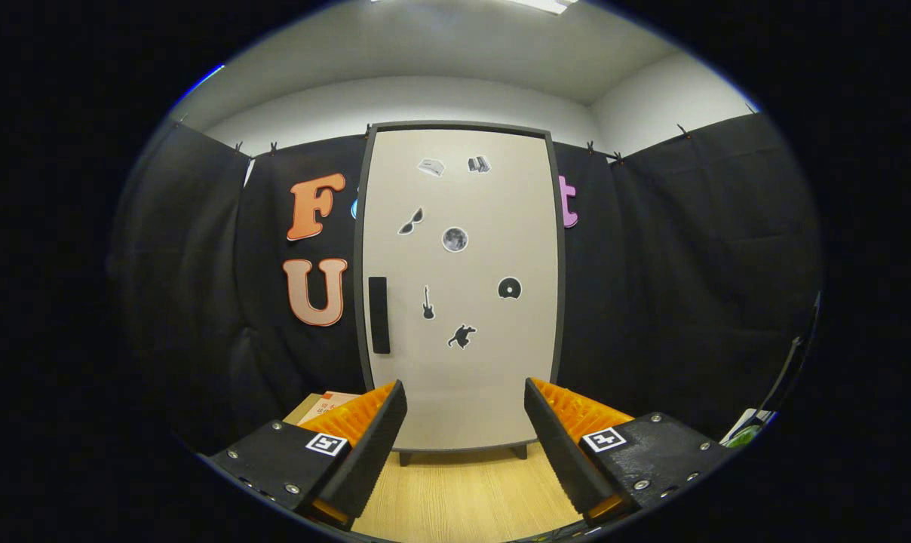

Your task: Open the shoe cabinet door, grab the shoes and put them into the shoe cabinet, then close the shoe cabinet door.

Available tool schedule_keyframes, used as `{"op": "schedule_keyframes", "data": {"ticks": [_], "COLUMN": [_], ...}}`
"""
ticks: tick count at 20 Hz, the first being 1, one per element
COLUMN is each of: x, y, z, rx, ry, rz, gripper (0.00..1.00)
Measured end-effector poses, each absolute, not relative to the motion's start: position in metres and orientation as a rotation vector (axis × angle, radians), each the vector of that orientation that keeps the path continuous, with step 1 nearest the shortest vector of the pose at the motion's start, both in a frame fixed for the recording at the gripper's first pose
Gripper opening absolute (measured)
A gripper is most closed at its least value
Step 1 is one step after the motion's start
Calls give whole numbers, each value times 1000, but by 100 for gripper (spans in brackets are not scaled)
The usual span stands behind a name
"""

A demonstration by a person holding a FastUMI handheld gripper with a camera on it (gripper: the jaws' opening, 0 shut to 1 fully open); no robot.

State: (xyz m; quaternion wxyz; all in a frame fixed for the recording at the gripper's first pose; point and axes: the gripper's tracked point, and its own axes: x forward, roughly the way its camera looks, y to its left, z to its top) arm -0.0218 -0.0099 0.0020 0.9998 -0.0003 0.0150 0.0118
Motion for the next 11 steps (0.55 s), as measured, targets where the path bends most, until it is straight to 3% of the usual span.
{"op": "schedule_keyframes", "data": {"ticks": [11], "x": [-32], "y": [-3], "z": [0], "rx": [-20], "ry": [32], "rz": [33], "gripper": [98]}}
